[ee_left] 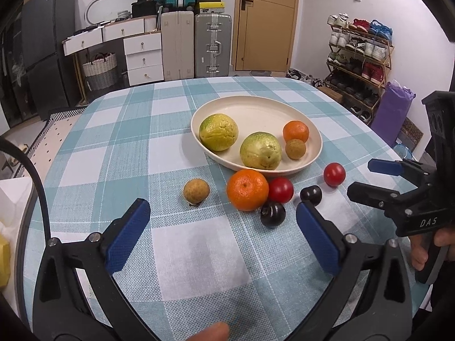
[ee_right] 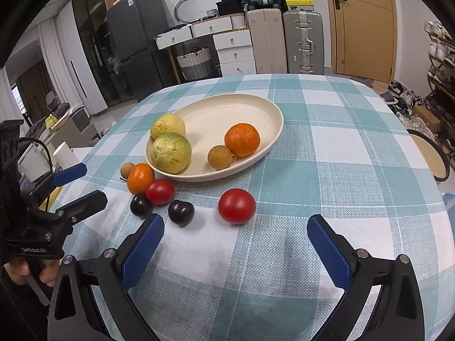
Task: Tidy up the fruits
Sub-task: 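Withdraw both grippers back from the plate, then move the right gripper onto the large red tomato and close it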
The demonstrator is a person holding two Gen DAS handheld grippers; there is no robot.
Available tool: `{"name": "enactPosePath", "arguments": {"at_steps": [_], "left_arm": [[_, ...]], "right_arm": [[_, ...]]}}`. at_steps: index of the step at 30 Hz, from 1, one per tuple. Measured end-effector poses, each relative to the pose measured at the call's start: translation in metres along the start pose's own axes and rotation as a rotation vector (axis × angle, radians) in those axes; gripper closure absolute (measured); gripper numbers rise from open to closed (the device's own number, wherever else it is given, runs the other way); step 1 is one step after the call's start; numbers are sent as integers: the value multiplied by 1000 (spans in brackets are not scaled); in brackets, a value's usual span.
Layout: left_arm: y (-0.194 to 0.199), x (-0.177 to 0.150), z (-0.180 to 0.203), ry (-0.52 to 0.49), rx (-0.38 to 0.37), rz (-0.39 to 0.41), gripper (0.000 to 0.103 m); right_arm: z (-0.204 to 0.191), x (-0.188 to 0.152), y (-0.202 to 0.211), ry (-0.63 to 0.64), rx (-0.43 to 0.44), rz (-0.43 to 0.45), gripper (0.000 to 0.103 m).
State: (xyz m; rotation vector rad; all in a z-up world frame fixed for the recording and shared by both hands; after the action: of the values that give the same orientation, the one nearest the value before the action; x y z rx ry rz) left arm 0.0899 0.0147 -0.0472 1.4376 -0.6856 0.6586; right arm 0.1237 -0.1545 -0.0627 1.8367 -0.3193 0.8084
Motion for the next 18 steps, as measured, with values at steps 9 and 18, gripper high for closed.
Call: {"name": "enactPosePath", "arguments": {"at_steps": [9,18], "left_arm": [[-7,-2,-3,21,-3,-7,1],[-9,-3,0,9,-4,-10,1]], "right_arm": [[6,2,-5,-1,1,-11,20],[7,4,-15,-10,15,-39,37]]}}
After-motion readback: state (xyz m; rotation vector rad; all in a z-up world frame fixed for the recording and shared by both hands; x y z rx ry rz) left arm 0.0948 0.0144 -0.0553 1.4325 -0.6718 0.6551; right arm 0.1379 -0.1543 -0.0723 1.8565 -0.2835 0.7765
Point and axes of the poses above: each gripper's, at about its wrist camera, not at the fingertips, and y roughly against the way its jaws point, z to its right, x to its top, the point moved 4 cm from there along -y, roughly the way its jaws point, and after that the axes turned 4 degrees about -y, right-handed, at the moved point
